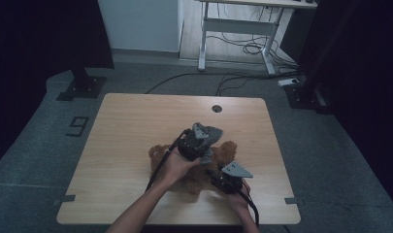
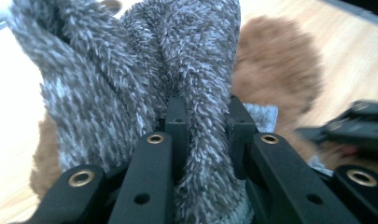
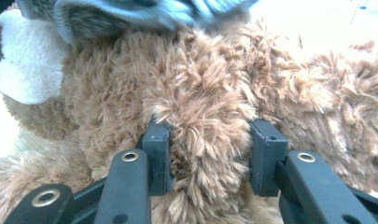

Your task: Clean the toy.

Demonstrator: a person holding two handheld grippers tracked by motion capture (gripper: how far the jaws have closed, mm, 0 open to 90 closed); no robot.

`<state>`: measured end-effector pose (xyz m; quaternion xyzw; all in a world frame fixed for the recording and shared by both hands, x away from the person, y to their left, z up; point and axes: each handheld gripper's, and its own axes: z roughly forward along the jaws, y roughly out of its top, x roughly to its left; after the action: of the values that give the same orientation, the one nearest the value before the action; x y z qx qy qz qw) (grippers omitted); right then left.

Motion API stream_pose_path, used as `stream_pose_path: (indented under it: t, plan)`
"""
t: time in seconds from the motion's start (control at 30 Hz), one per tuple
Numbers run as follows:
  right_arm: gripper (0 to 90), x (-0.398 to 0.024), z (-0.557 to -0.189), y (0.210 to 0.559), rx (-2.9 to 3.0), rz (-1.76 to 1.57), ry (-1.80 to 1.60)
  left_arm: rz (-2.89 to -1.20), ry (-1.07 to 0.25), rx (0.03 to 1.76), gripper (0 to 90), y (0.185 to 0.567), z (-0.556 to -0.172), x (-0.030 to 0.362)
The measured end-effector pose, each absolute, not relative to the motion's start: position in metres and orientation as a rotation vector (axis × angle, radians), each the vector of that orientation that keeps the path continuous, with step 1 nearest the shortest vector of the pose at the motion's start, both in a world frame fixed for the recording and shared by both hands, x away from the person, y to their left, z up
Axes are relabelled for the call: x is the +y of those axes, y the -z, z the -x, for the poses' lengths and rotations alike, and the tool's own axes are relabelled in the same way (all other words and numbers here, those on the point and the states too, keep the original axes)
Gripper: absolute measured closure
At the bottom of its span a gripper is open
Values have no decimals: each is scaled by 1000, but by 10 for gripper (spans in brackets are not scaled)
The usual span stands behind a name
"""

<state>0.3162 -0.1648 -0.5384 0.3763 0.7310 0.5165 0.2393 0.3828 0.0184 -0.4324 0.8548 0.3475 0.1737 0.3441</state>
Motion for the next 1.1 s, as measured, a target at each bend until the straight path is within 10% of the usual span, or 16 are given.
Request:
stream_pose_path:
  t: [0.73, 1.1]
  plan:
    - [584, -166, -317, 538, 2001, -1040, -1419, -1984, -392, 1230, 754, 456, -368, 203]
    - [443, -170, -317, 534, 2020, -1065, -1442, -2009, -248, 1256, 753, 495, -369, 194]
